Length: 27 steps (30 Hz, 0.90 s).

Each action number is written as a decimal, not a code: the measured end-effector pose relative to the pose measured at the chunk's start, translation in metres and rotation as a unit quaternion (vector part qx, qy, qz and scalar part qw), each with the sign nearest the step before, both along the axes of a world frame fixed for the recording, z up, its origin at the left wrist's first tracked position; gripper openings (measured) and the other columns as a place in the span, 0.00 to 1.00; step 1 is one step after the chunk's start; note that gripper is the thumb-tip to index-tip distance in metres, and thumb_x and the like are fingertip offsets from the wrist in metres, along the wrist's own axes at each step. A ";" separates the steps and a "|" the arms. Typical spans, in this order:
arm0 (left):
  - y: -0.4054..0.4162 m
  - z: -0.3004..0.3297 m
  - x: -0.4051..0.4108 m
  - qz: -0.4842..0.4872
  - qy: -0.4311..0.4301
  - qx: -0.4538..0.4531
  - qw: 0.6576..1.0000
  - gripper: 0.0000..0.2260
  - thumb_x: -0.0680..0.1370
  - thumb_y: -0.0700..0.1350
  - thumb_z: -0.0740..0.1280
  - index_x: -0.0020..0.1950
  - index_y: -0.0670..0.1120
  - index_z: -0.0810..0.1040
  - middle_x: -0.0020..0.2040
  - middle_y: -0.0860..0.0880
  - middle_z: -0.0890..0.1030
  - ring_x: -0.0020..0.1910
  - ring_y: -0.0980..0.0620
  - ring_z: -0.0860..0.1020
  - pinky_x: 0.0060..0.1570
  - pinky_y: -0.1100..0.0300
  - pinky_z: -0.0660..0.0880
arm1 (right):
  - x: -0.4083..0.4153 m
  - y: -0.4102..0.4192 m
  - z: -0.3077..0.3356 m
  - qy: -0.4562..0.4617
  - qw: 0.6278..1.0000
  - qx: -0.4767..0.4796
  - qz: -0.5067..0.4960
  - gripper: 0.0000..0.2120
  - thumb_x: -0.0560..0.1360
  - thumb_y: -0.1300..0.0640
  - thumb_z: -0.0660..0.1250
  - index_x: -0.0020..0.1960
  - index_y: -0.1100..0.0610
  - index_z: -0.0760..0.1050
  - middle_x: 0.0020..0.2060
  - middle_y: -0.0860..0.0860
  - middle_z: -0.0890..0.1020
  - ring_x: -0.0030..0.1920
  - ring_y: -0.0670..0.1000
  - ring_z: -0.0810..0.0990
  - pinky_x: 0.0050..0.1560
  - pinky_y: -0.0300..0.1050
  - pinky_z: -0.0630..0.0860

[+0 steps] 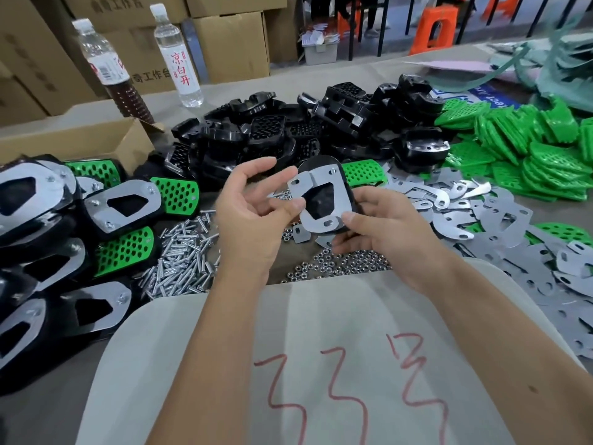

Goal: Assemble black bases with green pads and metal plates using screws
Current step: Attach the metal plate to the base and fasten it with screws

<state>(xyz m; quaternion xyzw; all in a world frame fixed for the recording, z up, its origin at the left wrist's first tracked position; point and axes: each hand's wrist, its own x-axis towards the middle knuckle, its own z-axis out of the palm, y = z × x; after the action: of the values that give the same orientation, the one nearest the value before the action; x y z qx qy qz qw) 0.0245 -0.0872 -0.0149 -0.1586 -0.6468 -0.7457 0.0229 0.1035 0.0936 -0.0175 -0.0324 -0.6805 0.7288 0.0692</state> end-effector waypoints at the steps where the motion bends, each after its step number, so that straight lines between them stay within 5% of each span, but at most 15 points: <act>1: 0.001 -0.001 0.000 -0.001 0.007 -0.006 1.000 0.25 0.71 0.28 0.77 0.62 0.49 0.77 0.57 0.48 0.87 0.38 0.49 0.82 0.47 0.53 0.84 | 0.000 0.000 0.000 0.001 1.000 -0.001 0.002 0.10 0.83 0.68 0.63 0.61 0.62 0.80 0.49 0.63 0.85 0.41 0.58 0.83 0.44 0.48 0.84; 10: 0.001 -0.005 -0.001 0.064 -0.054 -0.063 0.994 0.24 0.68 0.33 0.82 0.57 0.49 0.77 0.56 0.47 0.82 0.38 0.50 0.83 0.40 0.51 0.85 | 0.000 0.000 -0.003 0.019 0.999 0.037 0.029 0.08 0.81 0.69 0.66 0.59 0.64 0.79 0.47 0.59 0.85 0.40 0.61 0.85 0.46 0.56 0.85; 15: -0.005 -0.003 -0.003 0.101 -0.050 -0.151 0.982 0.21 0.63 0.52 0.85 0.52 0.53 0.83 0.48 0.53 0.87 0.41 0.51 0.84 0.41 0.52 0.81 | 0.001 0.003 -0.004 0.039 0.998 0.019 0.051 0.09 0.80 0.67 0.67 0.60 0.64 0.78 0.51 0.62 0.85 0.43 0.62 0.85 0.46 0.54 0.85; 20: 0.005 0.001 0.005 -0.020 -0.147 -0.028 0.989 0.09 0.72 0.40 0.80 0.51 0.44 0.85 0.47 0.43 0.88 0.46 0.39 0.87 0.50 0.34 0.83 | 0.002 0.004 -0.004 0.055 0.996 0.007 0.068 0.12 0.80 0.64 0.67 0.62 0.64 0.77 0.52 0.60 0.85 0.43 0.59 0.84 0.46 0.49 0.82; 24: 0.013 0.001 0.007 -0.026 -0.171 0.007 0.985 0.09 0.67 0.45 0.81 0.41 0.50 0.83 0.42 0.43 0.84 0.40 0.45 0.85 0.45 0.43 0.85 | 0.003 0.005 -0.004 0.061 0.996 0.030 0.050 0.14 0.78 0.61 0.70 0.62 0.63 0.79 0.49 0.59 0.86 0.41 0.57 0.84 0.45 0.48 0.82; 27: 0.019 -0.002 0.009 0.028 -0.160 0.000 0.987 0.14 0.68 0.48 0.83 0.45 0.47 0.81 0.40 0.44 0.81 0.36 0.48 0.82 0.43 0.45 0.84 | 0.001 0.000 -0.004 0.070 0.996 0.059 0.009 0.11 0.81 0.67 0.69 0.62 0.63 0.79 0.46 0.58 0.87 0.39 0.57 0.84 0.43 0.47 0.82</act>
<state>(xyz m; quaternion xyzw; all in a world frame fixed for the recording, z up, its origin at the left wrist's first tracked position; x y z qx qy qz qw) 0.0339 -0.0686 -0.0172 -0.0191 -0.6463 -0.7604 -0.0601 0.1050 0.0940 -0.0213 0.0286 -0.7161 0.6885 0.1116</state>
